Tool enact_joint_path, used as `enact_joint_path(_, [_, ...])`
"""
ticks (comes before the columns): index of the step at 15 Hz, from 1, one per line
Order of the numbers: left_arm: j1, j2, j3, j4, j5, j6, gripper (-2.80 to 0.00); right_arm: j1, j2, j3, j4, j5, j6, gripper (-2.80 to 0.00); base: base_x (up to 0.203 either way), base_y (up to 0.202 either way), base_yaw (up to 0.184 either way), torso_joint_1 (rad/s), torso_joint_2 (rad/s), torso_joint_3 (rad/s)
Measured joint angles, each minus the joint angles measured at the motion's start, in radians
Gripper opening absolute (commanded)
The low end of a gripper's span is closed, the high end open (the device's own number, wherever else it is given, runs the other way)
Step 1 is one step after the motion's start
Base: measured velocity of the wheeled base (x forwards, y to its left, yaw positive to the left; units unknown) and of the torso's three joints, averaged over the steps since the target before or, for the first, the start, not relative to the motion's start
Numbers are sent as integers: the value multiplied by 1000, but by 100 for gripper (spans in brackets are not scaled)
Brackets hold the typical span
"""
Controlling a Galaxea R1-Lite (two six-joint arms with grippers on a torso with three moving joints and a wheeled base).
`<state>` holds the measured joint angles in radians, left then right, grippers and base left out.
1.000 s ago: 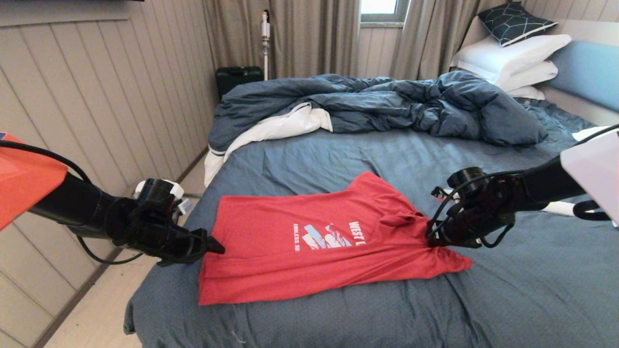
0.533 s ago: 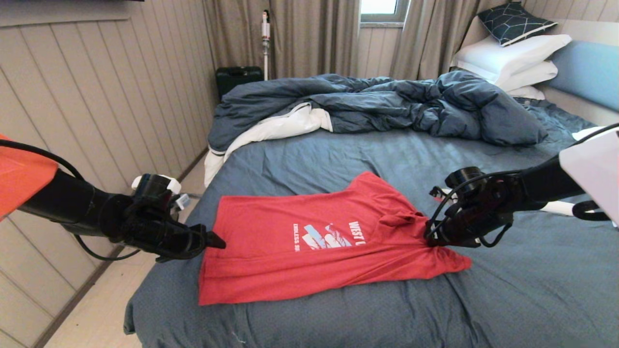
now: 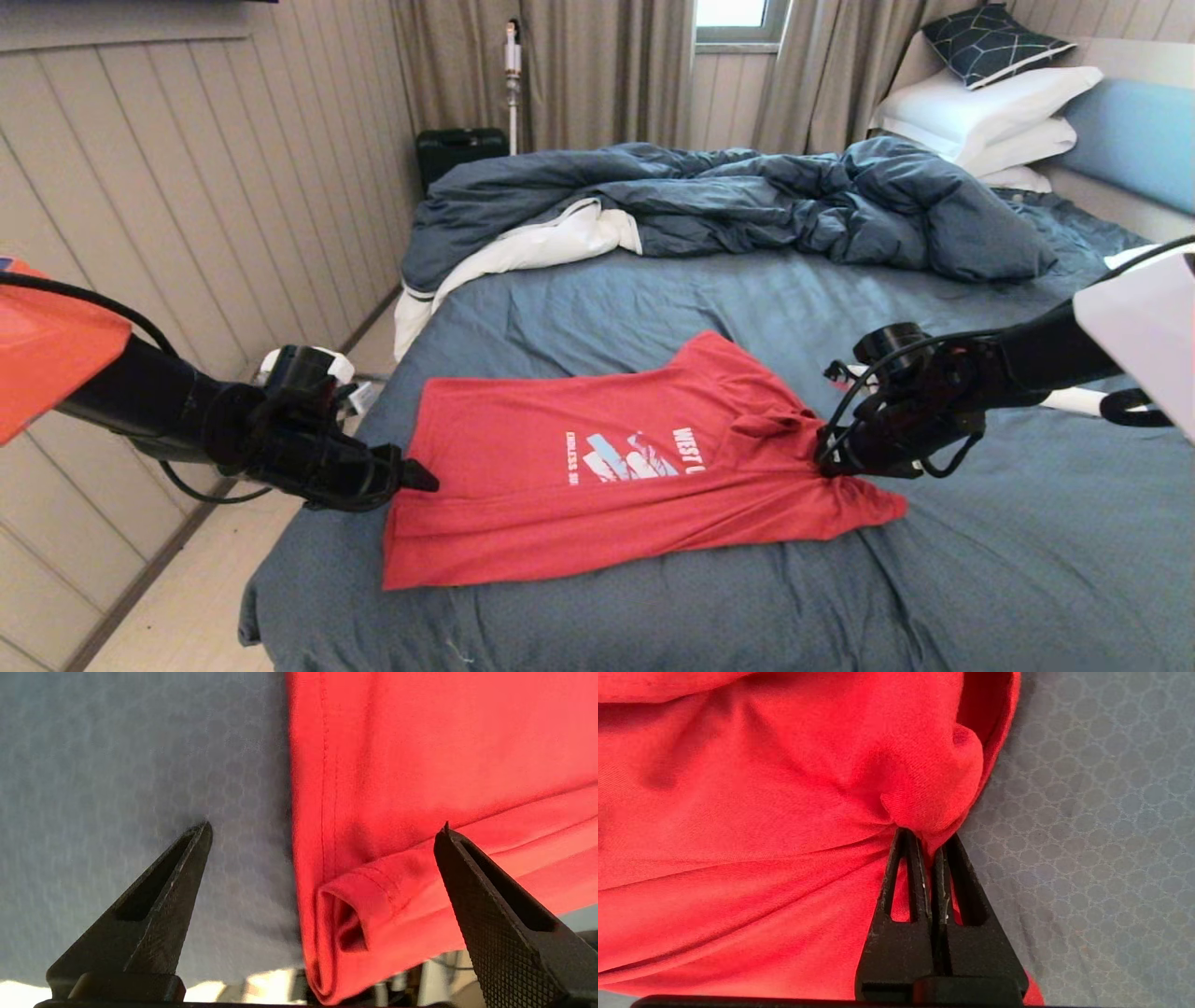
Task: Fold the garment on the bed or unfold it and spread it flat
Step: Fold the red T-shirt
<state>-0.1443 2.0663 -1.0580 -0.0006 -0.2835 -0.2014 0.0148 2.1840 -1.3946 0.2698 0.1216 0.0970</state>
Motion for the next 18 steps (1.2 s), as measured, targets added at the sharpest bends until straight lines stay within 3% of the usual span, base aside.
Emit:
enact_joint_path(5, [31, 49, 7, -50, -17, 160, 0, 13, -5, 1, 0, -1, 13, -280, 0, 0, 0, 0, 0, 0])
enact_joint_path(10, [37, 69, 4, -51, -21, 164, 0, 14, -5, 4, 0, -1, 16, -280, 0, 0, 0, 0, 0, 0])
enact_joint_path(11, [37, 69, 5, -51, -31, 163, -280, 14, -3, 4, 0, -1, 16, -280, 0, 0, 0, 0, 0, 0])
enact_joint_path(18, [27, 35, 12, -38, -79, 153, -280, 9, -4, 17, -1, 1, 17, -280, 0, 0, 0, 0, 0, 0])
